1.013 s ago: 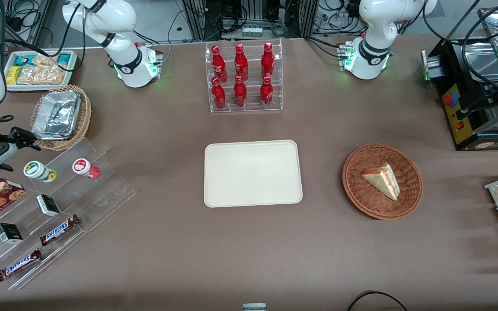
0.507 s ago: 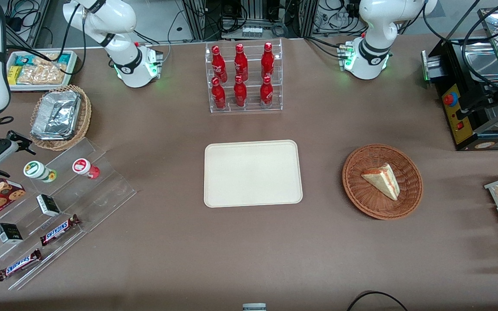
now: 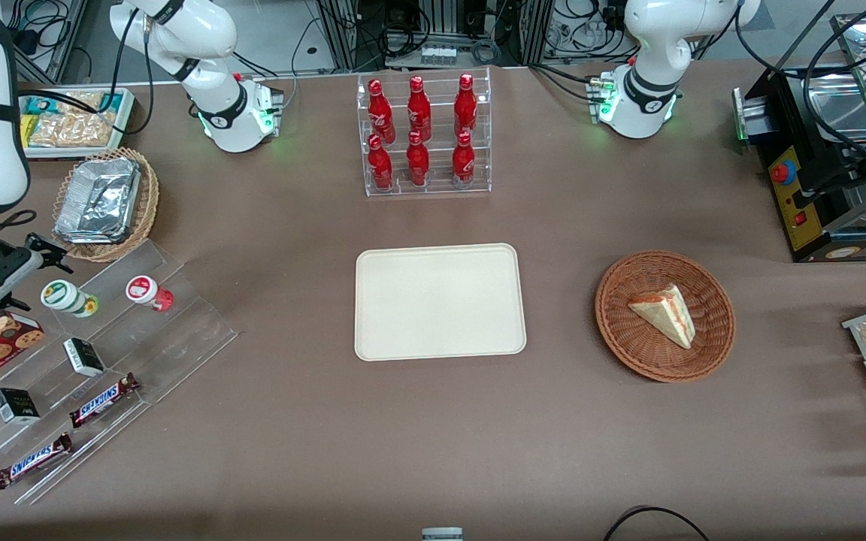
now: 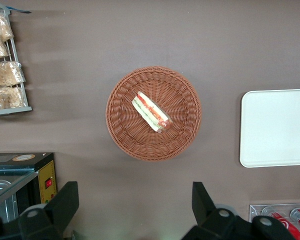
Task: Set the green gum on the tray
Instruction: 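Close the right gripper around the green-lidded gum tub and lift it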
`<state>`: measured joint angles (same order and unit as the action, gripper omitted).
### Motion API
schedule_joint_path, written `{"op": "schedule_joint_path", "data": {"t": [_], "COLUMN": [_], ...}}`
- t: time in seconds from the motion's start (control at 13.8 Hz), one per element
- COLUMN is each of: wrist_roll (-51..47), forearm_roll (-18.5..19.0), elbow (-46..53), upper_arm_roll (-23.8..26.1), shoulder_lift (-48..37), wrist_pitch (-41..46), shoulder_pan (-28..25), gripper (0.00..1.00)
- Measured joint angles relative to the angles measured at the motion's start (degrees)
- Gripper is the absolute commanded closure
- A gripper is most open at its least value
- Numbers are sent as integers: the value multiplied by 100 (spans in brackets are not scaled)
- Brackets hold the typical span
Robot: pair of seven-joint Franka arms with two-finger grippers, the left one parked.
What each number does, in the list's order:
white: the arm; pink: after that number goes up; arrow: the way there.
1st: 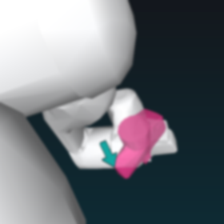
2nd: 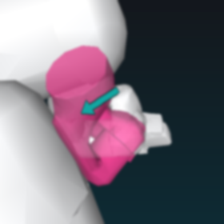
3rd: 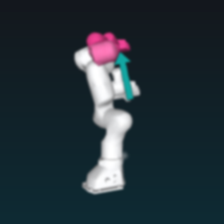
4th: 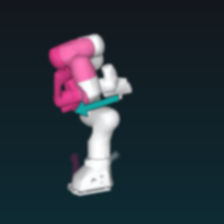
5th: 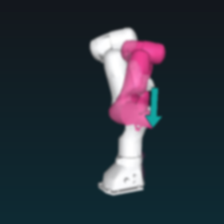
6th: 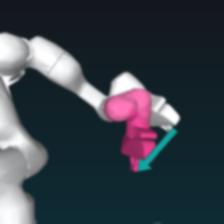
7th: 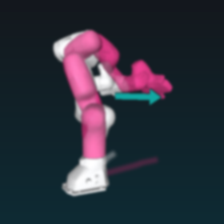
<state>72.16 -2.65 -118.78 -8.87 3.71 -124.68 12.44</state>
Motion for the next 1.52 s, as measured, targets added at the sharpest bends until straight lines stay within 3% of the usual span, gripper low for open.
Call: {"op": "schedule_joint_path", "data": {"t": [0.14, 0.22, 0.29, 0.36, 0.43, 1.01, 1.3, 1.52], "wrist_roll": [0, 0, 0, 0, 0, -6, -218, -995], "forearm_roll": [-18, -19, -20, -21, -21, -22, -22, 169], "elbow": [-32, -82, -148, -201, -236, -194, 231, 732], "upper_arm_roll": [0, 0, 0, 0, 1, 52, 83, 93], "shoulder_lift": [94, 122, 143, 164, 175, 104, -108, -194], "wrist_pitch": [-123, -219, -319, -397, -437, -302, 577, 1511], "shoulder_pan": [0, 0, 0, 0, 0, -11, -213, -675], "gripper": [0, 6, 34, 74, 100, 100, 100, 100]}}
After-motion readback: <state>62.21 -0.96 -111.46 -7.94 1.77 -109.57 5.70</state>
